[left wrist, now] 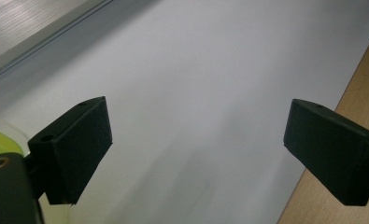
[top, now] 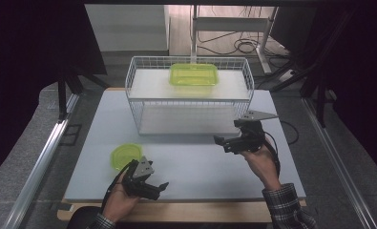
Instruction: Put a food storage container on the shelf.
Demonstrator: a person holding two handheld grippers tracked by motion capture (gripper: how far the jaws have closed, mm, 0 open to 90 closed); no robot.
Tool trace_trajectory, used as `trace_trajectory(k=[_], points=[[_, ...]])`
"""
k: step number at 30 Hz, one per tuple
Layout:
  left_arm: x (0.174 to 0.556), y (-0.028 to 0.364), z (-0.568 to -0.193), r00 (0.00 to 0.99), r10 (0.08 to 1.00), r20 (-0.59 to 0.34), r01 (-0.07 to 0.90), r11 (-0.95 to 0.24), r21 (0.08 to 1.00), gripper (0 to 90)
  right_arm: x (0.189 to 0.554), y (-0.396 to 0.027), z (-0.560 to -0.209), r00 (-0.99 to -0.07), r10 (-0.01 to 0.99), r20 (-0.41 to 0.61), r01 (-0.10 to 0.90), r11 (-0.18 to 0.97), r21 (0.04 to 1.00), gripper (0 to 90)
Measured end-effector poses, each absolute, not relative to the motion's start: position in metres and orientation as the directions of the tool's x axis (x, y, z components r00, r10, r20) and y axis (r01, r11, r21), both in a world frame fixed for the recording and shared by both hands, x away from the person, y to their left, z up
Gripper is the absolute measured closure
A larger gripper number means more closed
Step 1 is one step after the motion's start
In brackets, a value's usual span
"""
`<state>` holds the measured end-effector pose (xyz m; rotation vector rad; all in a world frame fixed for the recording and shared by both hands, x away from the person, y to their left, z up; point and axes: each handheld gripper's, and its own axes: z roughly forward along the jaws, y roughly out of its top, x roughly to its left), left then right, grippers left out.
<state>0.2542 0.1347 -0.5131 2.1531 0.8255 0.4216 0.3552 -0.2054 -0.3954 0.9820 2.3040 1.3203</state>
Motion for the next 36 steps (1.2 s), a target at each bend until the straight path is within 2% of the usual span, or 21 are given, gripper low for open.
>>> trace_trajectory(k=[20, 31, 36], points=[[0.255, 0.14, -0.512, 0.723, 0.69, 0.024, 0.431, -0.478, 0.765, 6.1, 0.325, -0.222, -0.437, -0.699, 0.715, 0.025, 0.399, 0.361, 0.843, 0.0], [0.254, 0.134, -0.518, 0.753, 0.654, 0.064, 0.394, -0.527, 0.753, 4.1, 0.317, -0.236, -0.467, -0.66, 0.751, -0.003, 0.431, 0.382, 0.817, 0.0], [0.255, 0.135, -0.516, 0.74, 0.67, 0.059, 0.408, -0.517, 0.752, 3.6, 0.316, -0.241, -0.481, -0.653, 0.757, 0.009, 0.462, 0.388, 0.798, 0.0]])
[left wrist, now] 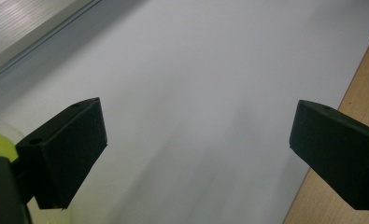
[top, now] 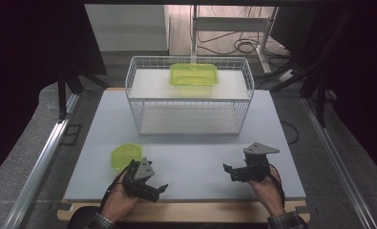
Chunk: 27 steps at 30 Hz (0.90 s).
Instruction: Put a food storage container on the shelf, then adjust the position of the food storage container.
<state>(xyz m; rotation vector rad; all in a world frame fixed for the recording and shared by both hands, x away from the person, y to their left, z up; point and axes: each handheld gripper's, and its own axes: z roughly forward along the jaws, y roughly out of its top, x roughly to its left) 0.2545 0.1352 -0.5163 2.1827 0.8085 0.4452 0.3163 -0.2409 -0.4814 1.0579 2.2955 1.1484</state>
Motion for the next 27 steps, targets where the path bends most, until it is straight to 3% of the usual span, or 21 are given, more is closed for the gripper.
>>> trace_trajectory(k=[6, 11, 17, 23, 27], points=[[0.258, 0.146, -0.508, 0.702, 0.711, 0.041, 0.437, -0.476, 0.763, 3.8, 0.318, -0.241, -0.484, -0.653, 0.758, 0.012, 0.464, 0.386, 0.797, 0.0], [0.26, 0.159, -0.498, 0.668, 0.742, 0.055, 0.437, -0.45, 0.779, 12.9, 0.32, -0.242, -0.489, -0.647, 0.762, 0.017, 0.476, 0.387, 0.789, 0.0], [0.265, 0.187, -0.483, 0.606, 0.795, 0.022, 0.454, -0.368, 0.811, 33.9, 0.321, -0.242, -0.492, -0.647, 0.763, 0.018, 0.482, 0.39, 0.785, 0.0], [0.272, 0.224, -0.481, 0.514, 0.858, -0.003, 0.48, -0.286, 0.829, 64.5, 0.322, -0.243, -0.494, -0.643, 0.766, 0.026, 0.491, 0.386, 0.781, 0.2], [0.275, 0.245, -0.48, 0.462, 0.887, -0.001, 0.483, -0.251, 0.839, 80.2, 0.323, -0.243, -0.497, -0.643, 0.765, 0.028, 0.498, 0.39, 0.774, 0.6]])
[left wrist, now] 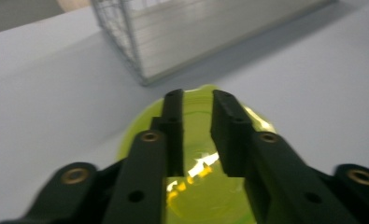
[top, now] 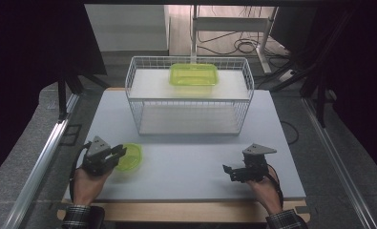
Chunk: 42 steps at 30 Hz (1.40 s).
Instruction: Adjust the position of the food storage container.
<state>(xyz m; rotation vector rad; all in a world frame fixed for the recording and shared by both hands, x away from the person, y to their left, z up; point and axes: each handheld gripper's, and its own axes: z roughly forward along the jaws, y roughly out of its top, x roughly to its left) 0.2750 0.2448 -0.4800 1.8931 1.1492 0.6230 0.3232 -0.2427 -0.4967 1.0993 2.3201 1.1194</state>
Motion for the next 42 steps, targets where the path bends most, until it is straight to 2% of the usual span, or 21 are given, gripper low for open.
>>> trace_trajectory(k=[3, 14, 30, 42], points=[[0.279, 0.258, -0.482, 0.435, 0.9, 0.011, 0.498, -0.251, 0.83, 89.7, 0.324, -0.242, -0.499, -0.645, 0.764, 0.022, 0.503, 0.402, 0.765, 1.0], [0.293, 0.282, -0.503, 0.367, 0.93, -0.031, 0.572, -0.2, 0.795, 90.0, 0.324, -0.24, -0.502, -0.644, 0.765, 0.016, 0.514, 0.417, 0.749, 1.6], [0.298, 0.257, -0.51, 0.391, 0.92, -0.016, 0.601, -0.242, 0.762, 90.0, 0.324, -0.237, -0.505, -0.65, 0.76, 0.011, 0.523, 0.436, 0.733, 1.7], [0.293, 0.224, -0.506, 0.462, 0.887, -0.023, 0.584, -0.285, 0.76, 89.9, 0.324, -0.236, -0.506, -0.651, 0.759, 0.009, 0.525, 0.442, 0.727, 1.7]])
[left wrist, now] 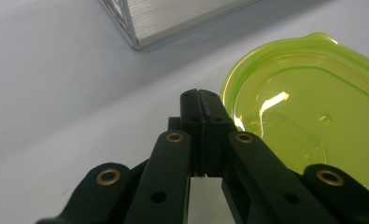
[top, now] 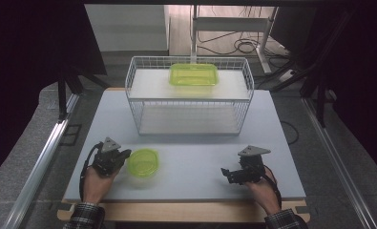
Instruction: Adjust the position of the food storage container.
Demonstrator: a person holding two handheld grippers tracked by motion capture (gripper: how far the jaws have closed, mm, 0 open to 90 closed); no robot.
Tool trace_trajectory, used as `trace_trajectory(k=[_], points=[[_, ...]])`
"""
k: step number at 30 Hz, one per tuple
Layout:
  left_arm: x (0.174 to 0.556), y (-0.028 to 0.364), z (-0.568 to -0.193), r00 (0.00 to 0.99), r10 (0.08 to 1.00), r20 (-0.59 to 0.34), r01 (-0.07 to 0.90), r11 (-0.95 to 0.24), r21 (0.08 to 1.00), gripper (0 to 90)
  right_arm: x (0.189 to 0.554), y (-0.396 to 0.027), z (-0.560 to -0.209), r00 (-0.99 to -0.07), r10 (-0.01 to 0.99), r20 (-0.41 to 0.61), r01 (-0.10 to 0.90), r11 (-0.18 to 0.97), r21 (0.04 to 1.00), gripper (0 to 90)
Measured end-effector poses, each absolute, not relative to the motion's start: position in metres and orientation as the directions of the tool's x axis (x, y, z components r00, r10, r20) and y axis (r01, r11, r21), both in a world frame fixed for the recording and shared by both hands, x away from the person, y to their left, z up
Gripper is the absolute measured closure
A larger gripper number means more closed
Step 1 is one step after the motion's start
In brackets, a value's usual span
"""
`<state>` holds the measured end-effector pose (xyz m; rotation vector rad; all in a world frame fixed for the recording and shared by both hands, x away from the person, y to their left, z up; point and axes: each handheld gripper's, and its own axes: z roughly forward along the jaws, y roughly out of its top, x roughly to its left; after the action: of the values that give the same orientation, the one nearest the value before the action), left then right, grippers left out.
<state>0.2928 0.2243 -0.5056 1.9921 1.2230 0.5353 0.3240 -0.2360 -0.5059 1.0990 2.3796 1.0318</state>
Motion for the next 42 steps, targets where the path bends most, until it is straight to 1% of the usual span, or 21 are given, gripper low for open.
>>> trace_trajectory(k=[4, 9, 12, 14, 18, 29, 42], points=[[0.287, 0.235, -0.51, 0.452, 0.891, -0.043, 0.613, -0.275, 0.74, 89.8, 0.324, -0.236, -0.506, -0.652, 0.758, 0.008, 0.525, 0.444, 0.726, 1.7], [0.28, 0.238, -0.522, 0.51, 0.857, -0.081, 0.66, -0.329, 0.675, 89.3, 0.323, -0.235, -0.506, -0.654, 0.757, 0.003, 0.523, 0.448, 0.725, 1.7], [0.281, 0.232, -0.524, 0.542, 0.835, -0.098, 0.664, -0.354, 0.659, 89.3, 0.323, -0.234, -0.506, -0.654, 0.756, 0.001, 0.521, 0.449, 0.726, 1.7], [0.282, 0.227, -0.525, 0.558, 0.825, -0.089, 0.662, -0.378, 0.648, 89.5, 0.322, -0.234, -0.506, -0.654, 0.756, 0.001, 0.521, 0.45, 0.726, 1.7], [0.283, 0.221, -0.524, 0.575, 0.812, -0.099, 0.65, -0.38, 0.657, 89.5, 0.323, -0.234, -0.506, -0.655, 0.756, 0.001, 0.522, 0.452, 0.723, 1.7], [0.29, 0.188, -0.524, 0.646, 0.756, -0.108, 0.619, -0.436, 0.653, 89.5, 0.322, -0.232, -0.507, -0.658, 0.753, -0.001, 0.522, 0.456, 0.721, 1.7], [0.295, 0.136, -0.523, 0.731, 0.669, -0.131, 0.565, -0.487, 0.666, 89.4, 0.322, -0.23, -0.508, -0.662, 0.749, 0.0, 0.52, 0.46, 0.72, 1.7]])
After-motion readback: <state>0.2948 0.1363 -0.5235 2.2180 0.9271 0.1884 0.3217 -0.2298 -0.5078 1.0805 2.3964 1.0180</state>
